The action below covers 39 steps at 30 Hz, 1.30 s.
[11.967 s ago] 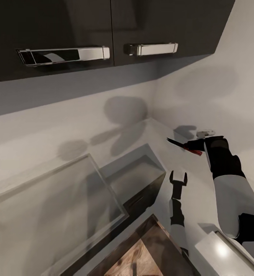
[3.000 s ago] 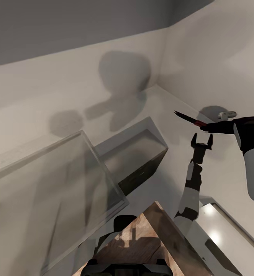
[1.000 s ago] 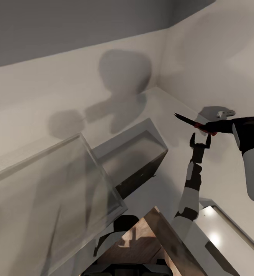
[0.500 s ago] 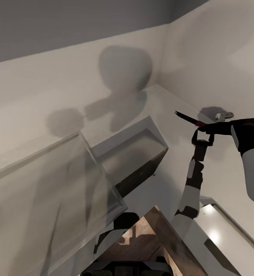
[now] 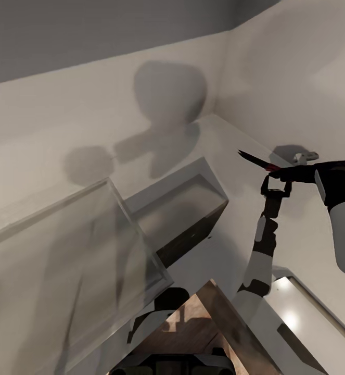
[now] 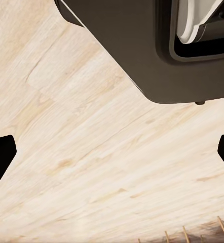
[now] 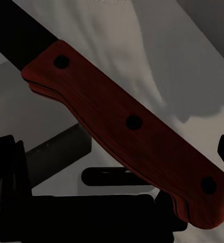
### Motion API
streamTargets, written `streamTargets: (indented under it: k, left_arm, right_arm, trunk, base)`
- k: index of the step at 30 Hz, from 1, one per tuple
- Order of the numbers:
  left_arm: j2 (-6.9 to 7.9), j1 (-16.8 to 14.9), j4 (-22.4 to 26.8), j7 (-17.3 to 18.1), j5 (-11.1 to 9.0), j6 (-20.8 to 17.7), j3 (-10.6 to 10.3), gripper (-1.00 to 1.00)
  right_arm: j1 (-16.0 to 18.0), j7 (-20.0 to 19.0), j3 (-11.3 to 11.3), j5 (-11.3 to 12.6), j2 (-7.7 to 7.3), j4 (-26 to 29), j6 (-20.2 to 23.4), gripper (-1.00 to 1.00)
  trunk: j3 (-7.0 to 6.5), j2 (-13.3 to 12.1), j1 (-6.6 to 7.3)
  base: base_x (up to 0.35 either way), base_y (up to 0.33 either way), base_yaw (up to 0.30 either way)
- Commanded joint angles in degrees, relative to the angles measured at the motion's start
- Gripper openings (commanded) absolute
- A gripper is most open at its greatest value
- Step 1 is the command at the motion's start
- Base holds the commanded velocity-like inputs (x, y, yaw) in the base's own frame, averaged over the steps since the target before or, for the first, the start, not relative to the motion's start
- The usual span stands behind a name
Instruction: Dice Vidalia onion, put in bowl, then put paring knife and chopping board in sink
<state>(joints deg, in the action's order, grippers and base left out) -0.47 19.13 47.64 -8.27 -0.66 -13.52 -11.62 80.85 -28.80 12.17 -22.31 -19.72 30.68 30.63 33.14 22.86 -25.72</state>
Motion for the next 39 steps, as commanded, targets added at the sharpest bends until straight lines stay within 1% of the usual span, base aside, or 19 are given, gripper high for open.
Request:
streamTargets:
  k: [1, 14, 15, 32, 39]
  left_arm:
    - [0.03, 0.03, 0.17, -0.35, -0.09, -0.37, -0.16, 1.00]
    - [0.03, 0.03, 0.17, -0.35, -0.13, -0.37, -0.16, 1.00]
    - [0.03, 0.03, 0.17, -0.35, -0.13, -0.37, -0.16, 1.00]
    - [0.03, 0.03, 0.17, -0.35, -0.13, -0.37, -0.16, 1.00]
    - [0.03, 0.03, 0.16, -0.35, -0.08, -0.23, -0.16, 1.00]
  right_arm:
    - [0.01, -0.47, 0.17, -1.77, 0.03, -2.19, -0.04, 1.00]
    - [0.01, -0.43, 0.14, -1.86, 0.04, -2.15, -0.06, 1.00]
    - [0.01, -0.44, 0.14, -1.86, 0.04, -2.17, -0.07, -1.00]
    - [0.06, -0.33, -0.06, -1.77, 0.34, -2.20, -0.04, -1.00]
    - [0.10, -0.30, -0.12, -1.77, 0.61, -2.20, -0.04, -1.00]
  trunk:
    - [0.08, 0.06, -0.06]
    - [0.09, 0.06, -0.06]
    - [0.09, 0.06, -0.06]
    - [0.08, 0.06, -0.06]
    - [-0.37, 0.06, -0.06]
  base:
    - [0.000, 0.000, 0.000]
    - [0.000, 0.000, 0.000]
    - [0.000, 0.000, 0.000]
    - [0.000, 0.000, 0.000]
    - [0.000, 0.000, 0.000]
